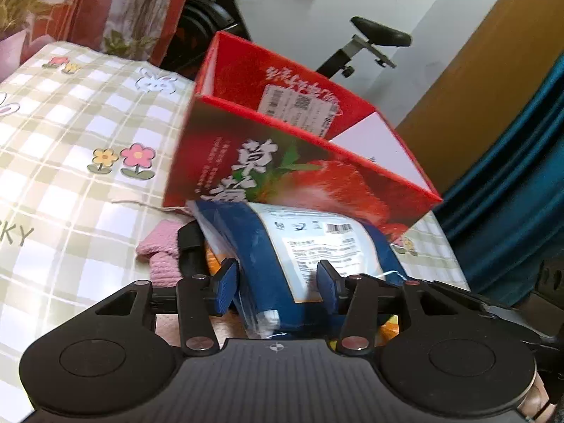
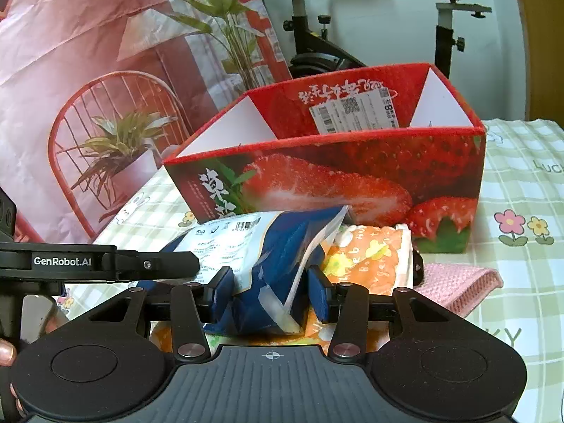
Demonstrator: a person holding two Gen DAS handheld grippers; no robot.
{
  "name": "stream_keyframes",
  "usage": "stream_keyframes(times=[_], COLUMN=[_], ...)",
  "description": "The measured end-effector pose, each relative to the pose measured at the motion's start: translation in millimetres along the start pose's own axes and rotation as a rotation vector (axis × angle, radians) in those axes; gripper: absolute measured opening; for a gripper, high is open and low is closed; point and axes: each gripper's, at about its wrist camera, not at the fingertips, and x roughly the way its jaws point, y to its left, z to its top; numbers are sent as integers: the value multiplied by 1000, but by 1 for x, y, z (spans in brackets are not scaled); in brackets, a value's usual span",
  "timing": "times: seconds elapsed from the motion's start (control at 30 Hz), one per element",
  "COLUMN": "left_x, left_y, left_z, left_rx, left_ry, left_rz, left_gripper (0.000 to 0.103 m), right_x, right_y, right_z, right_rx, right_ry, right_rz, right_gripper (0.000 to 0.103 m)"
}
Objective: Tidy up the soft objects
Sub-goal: 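Grasp the blue plastic-wrapped package with both tools, then lift the blue package into the red box and open both tools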
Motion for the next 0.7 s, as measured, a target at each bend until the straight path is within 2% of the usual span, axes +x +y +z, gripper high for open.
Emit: stream_keyframes(times=[0.1, 0.37, 0.7], left_x=[-6, -33, -72], left_y=[-5, -16, -37], left_z=[1, 3, 10], left_rx=[21, 77, 155], left_ry=[-17, -74, -189], left_rz=[-11, -24, -55], left_gripper=[44, 43, 43], right_x=[-3, -22, -55], right_y=[2, 11, 29], right_z=[2, 9, 25], right_rx=[-4, -35, -101], right_ry=[-11, -66, -164], right_rz=[-4, 11, 32], right_gripper=[42, 40, 40])
